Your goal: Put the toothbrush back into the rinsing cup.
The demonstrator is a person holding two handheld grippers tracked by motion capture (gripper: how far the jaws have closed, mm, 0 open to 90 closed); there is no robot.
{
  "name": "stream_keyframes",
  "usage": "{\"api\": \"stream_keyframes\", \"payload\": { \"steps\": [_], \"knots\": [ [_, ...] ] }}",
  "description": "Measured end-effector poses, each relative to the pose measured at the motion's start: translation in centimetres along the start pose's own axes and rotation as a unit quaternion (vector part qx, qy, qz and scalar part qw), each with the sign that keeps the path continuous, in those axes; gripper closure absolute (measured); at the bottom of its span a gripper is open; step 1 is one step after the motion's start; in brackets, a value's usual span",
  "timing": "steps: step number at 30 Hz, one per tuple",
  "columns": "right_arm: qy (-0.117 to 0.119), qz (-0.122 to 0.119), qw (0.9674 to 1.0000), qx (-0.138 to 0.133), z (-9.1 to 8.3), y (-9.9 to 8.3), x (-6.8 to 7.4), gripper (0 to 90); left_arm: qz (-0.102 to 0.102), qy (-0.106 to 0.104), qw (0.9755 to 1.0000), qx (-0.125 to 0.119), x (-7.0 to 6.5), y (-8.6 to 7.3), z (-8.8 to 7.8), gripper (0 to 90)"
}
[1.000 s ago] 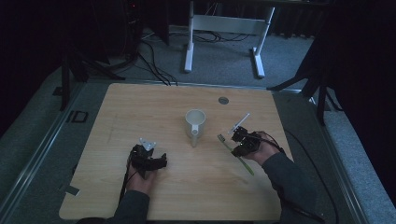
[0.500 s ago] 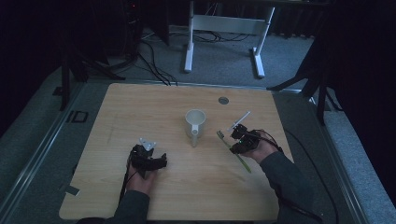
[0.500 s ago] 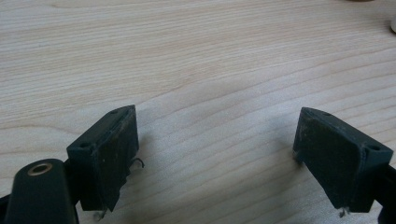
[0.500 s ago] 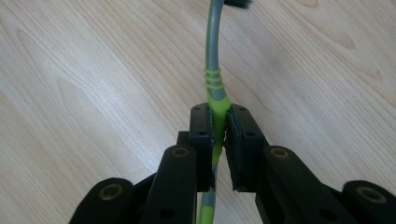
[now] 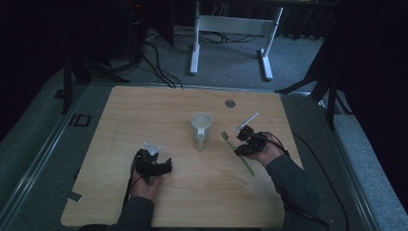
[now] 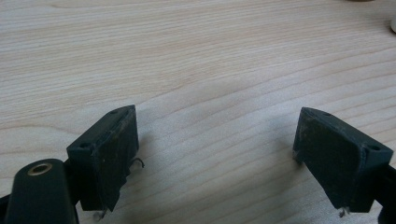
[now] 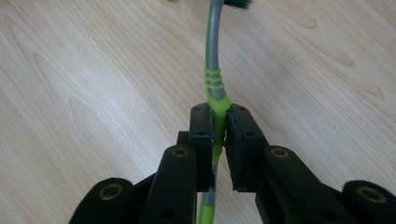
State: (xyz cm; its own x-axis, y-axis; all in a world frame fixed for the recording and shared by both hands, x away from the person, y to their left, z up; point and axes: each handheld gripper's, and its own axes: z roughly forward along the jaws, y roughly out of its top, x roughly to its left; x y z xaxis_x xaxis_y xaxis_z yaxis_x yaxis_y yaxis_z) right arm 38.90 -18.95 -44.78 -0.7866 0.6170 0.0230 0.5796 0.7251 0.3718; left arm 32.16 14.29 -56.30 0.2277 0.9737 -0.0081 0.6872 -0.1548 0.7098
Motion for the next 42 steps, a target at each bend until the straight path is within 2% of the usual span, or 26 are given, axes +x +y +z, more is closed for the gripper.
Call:
{"api": "stream_keyframes", "payload": {
  "steps": [22,42],
  "knots": [
    [0.001,0.013,0.9995,-0.029,-0.1,0.9,-0.3,81.0,0.0,-0.001,1.0,0.0,0.0,0.0,0.0,14.6],
    [0.002,0.029,0.9975,-0.065,0.0,1.6,-0.8,81.1,0.002,-0.001,1.0,0.001,0.0,0.0,0.0,14.6]
  ]
}}
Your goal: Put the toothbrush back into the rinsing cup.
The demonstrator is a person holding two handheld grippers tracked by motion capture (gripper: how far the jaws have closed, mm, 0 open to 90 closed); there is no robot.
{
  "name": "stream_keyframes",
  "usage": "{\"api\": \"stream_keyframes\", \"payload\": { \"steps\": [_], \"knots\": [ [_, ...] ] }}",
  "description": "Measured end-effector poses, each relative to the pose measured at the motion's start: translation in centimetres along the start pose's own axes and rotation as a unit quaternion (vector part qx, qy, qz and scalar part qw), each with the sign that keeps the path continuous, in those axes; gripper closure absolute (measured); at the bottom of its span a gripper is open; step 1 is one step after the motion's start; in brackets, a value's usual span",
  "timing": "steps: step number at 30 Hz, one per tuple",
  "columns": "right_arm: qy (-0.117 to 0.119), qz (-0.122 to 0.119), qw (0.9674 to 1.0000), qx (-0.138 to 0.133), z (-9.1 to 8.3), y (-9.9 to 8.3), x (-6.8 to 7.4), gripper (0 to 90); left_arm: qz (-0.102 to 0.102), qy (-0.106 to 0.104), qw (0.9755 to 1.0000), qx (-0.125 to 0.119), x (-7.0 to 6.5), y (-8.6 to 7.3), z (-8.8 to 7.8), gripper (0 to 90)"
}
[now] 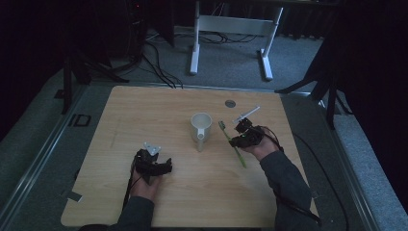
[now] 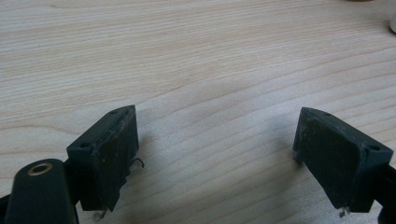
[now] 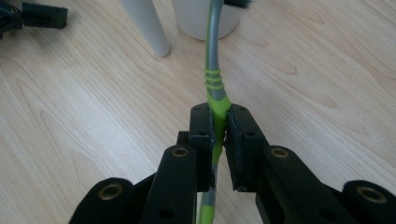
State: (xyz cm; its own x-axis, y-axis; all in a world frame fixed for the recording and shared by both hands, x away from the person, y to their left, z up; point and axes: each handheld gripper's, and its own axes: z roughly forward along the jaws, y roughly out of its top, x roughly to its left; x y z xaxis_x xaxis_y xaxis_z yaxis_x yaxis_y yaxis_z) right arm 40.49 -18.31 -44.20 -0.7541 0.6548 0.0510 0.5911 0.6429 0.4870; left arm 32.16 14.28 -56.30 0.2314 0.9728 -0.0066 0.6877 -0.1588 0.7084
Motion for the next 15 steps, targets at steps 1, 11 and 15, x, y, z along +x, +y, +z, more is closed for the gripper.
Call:
{"api": "stream_keyframes", "payload": {
  "steps": [1,11,15],
  "knots": [
    [-0.001,0.0,1.0,-0.002,0.01,0.04,-0.01,81.1,0.0,0.0,1.0,0.0,0.0,0.0,0.0,14.6],
    [-0.003,0.005,0.9999,-0.015,0.0,0.41,-0.13,81.0,-0.002,0.0,1.0,-0.002,-0.02,0.0,0.02,14.6],
    [-0.002,0.011,0.9996,-0.025,-0.11,0.46,-0.26,81.0,-0.002,0.0,1.0,-0.002,-0.03,0.0,0.03,14.6]
  ]
}}
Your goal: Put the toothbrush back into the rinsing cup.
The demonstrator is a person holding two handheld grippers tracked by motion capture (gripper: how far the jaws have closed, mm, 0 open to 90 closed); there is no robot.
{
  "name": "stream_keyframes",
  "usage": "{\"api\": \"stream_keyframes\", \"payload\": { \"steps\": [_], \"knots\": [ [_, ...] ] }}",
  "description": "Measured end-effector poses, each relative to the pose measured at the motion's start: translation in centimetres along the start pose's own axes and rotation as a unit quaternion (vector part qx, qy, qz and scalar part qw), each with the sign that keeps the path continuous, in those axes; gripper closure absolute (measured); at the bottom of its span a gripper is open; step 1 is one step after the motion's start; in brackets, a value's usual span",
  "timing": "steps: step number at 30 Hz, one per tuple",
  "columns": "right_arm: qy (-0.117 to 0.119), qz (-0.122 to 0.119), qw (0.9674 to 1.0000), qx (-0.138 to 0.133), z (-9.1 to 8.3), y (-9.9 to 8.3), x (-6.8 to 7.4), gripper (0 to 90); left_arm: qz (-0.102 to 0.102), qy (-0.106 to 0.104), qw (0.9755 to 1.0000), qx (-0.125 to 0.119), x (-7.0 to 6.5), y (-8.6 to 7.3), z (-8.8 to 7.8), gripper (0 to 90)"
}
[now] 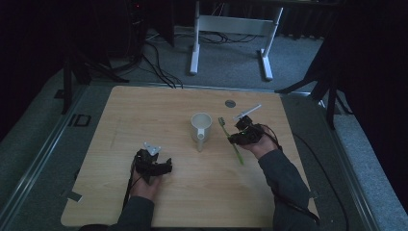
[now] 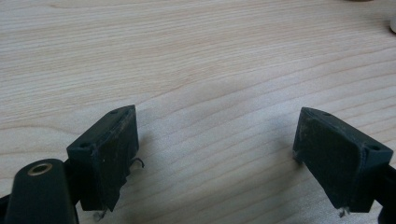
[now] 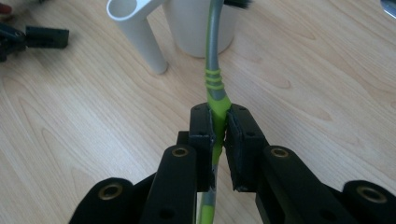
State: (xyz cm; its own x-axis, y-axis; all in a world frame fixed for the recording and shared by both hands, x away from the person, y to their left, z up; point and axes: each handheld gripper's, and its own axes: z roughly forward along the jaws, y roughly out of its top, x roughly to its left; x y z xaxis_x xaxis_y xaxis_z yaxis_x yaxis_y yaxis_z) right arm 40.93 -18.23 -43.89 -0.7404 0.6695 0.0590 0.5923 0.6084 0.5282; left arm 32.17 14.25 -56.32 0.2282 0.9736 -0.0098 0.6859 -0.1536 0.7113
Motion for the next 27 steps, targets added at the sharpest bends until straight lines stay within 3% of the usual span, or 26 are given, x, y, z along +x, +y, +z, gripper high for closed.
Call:
{"api": "stream_keyframes", "payload": {
  "steps": [27],
  "knots": [
    [0.005,0.017,0.999,-0.042,0.23,0.47,-0.36,81.1,0.0,0.0,1.0,0.001,0.0,0.0,-0.01,14.6]
  ]
}}
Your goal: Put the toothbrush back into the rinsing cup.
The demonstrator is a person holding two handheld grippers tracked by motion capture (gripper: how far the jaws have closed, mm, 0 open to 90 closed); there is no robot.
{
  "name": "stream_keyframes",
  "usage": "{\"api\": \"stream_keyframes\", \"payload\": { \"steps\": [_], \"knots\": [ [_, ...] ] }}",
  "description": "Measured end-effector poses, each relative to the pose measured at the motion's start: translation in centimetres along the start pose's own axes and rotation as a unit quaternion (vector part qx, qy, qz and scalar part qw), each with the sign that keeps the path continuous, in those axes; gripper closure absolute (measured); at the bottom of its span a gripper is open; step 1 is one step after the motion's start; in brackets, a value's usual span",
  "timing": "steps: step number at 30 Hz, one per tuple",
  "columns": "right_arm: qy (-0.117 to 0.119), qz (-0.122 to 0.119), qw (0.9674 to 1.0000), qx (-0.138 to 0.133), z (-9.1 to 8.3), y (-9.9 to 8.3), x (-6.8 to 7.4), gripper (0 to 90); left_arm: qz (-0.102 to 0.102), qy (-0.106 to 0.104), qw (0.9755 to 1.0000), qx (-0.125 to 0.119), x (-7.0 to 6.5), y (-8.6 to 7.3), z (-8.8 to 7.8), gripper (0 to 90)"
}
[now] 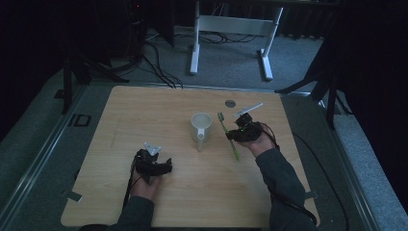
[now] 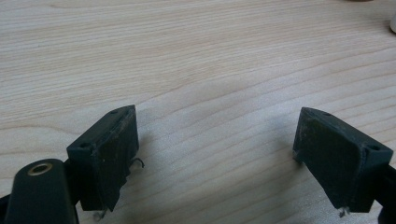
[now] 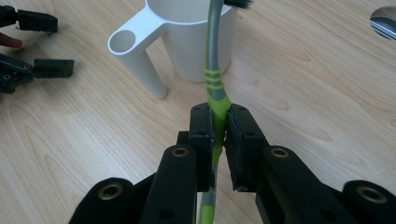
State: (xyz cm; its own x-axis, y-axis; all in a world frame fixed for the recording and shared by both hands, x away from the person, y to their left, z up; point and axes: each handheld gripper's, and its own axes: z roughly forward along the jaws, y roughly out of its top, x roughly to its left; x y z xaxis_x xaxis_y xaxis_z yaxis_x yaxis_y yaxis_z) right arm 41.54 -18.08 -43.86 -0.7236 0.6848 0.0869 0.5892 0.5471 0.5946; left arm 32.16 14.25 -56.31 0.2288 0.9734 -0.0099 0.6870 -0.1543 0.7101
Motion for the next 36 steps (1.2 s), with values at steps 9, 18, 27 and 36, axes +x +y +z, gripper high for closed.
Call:
{"api": "stream_keyframes", "payload": {
  "steps": [9,18,27,36],
  "knots": [
    [0.003,0.004,0.9999,-0.011,0.28,0.2,0.06,81.1,0.0,0.0,1.0,0.0,0.0,0.0,0.0,14.6],
    [0.006,0.013,0.9994,-0.03,0.31,0.28,0.01,81.1,0.0,0.0,1.0,0.0,0.0,0.0,0.0,14.6],
    [0.01,0.018,0.9986,-0.049,0.24,0.48,0.05,81.1,0.001,0.0,1.0,0.0,0.01,0.0,0.0,14.6],
    [0.017,0.023,0.9975,-0.064,0.27,0.75,0.18,81.1,0.0,0.0,1.0,-0.001,0.0,0.0,0.01,14.6]
  ]
}}
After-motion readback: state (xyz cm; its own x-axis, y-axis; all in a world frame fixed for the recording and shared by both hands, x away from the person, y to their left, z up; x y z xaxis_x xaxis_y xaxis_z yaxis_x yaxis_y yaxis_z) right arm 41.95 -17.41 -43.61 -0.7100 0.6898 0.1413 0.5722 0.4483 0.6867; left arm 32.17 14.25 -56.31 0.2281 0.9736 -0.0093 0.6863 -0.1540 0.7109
